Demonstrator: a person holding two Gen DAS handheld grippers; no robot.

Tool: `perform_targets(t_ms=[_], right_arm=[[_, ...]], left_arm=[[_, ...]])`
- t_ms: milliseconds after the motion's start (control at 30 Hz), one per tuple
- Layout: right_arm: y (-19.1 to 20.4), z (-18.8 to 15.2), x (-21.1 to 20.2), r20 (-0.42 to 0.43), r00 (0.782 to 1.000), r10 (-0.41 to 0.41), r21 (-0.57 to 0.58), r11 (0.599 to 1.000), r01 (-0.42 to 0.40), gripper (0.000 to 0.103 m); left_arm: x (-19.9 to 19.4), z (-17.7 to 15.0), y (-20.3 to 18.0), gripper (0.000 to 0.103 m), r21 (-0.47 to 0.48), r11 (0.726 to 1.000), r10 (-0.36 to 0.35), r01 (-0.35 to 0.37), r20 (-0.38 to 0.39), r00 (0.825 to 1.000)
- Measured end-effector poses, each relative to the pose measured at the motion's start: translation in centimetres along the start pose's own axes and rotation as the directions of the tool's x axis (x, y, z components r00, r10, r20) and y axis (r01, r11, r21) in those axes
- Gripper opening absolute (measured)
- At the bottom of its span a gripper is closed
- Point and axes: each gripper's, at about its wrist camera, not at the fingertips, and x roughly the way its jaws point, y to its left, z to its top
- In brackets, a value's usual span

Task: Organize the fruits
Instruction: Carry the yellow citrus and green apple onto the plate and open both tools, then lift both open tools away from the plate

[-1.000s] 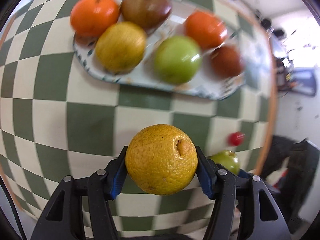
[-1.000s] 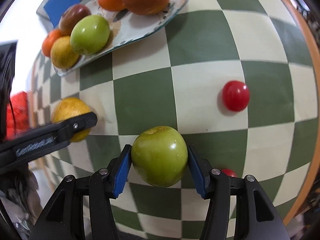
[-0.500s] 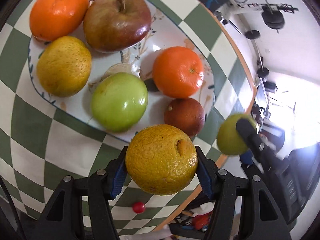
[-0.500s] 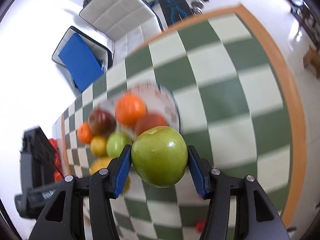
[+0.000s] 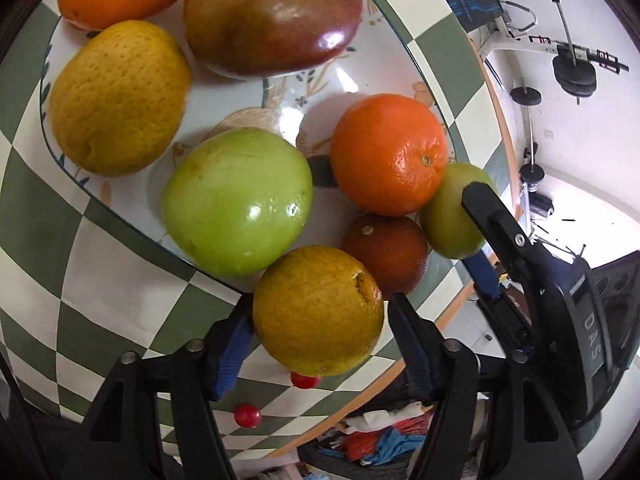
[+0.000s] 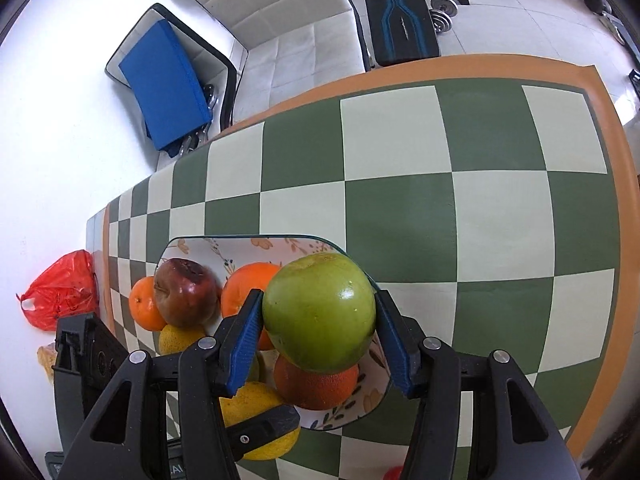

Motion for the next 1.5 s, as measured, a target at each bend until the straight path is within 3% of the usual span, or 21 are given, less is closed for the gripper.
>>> perform_targets(t_ms=[233, 300, 400, 500, 600, 633, 733, 833, 1133, 1500], right_arm=[[-0.6, -0.4, -0.2, 0.008, 1.000, 0.015, 0.026, 1.000, -0.015, 0.073], [-0.7, -0.7, -0.6, 0.013, 1.000, 0.011, 0.030, 0.999, -0.011, 0.075], [-0.6, -1.7, -1.8, 0.040, 0.999, -0.013, 0.018, 1.000, 0.012, 0.082], [-0.2, -3.2, -3.2, 0.073, 0.996, -0.052, -0.001, 0.999, 0.052, 0.083], [0.4, -5.0, -4.5, 0.104, 0.989, -0.102, -0.022, 0.994, 0.105, 0.086], [0.7, -5.8, -4.9, 0.117, 0.985, -0.125, -0.032, 0.991, 0.129, 0.090], [1.5, -7.9, -5.9, 0.149, 0.971, -0.186, -0.042, 0.980, 0.194, 0.090], [2.4, -10.1, -6.9, 0.184, 0.953, -0.239, -0.052, 0.966, 0.252, 0.091], [4.9, -14.9, -9.0, 0.249, 0.919, -0.305, -0.039, 0.945, 0.325, 0.094], [7.6, -18.6, -13.8, 0.342, 0.882, -0.325, -0.016, 0.936, 0.352, 0.096]], left_arm=[[-1.7, -0.8, -0.7, 0.067, 0.075, 0.997, 0.018, -0.019, 0.012, 1.000], [-2.3, -1.3, -1.5, 0.067, 0.132, 0.990, 0.046, -0.050, 0.031, 0.998], [-3.7, -2.4, -3.0, 0.067, 0.252, 0.958, 0.116, -0.136, 0.091, 0.989], [-5.3, -3.6, -3.9, 0.072, 0.369, 0.884, 0.219, -0.287, 0.215, 0.952], [-7.1, -4.4, -3.6, 0.075, 0.423, 0.802, 0.288, -0.422, 0.345, 0.893], [-7.7, -4.5, -3.5, 0.076, 0.432, 0.769, 0.311, -0.472, 0.393, 0.865], [-8.9, -4.8, -3.0, 0.080, 0.431, 0.711, 0.343, -0.555, 0.476, 0.809], [-9.8, -5.1, -2.1, 0.083, 0.426, 0.677, 0.355, -0.600, 0.525, 0.773], [-11.7, -6.5, -0.5, 0.089, 0.407, 0.626, 0.351, -0.665, 0.615, 0.706], [-16.9, -12.3, -0.4, 0.089, 0.434, 0.616, 0.232, -0.657, 0.697, 0.678]])
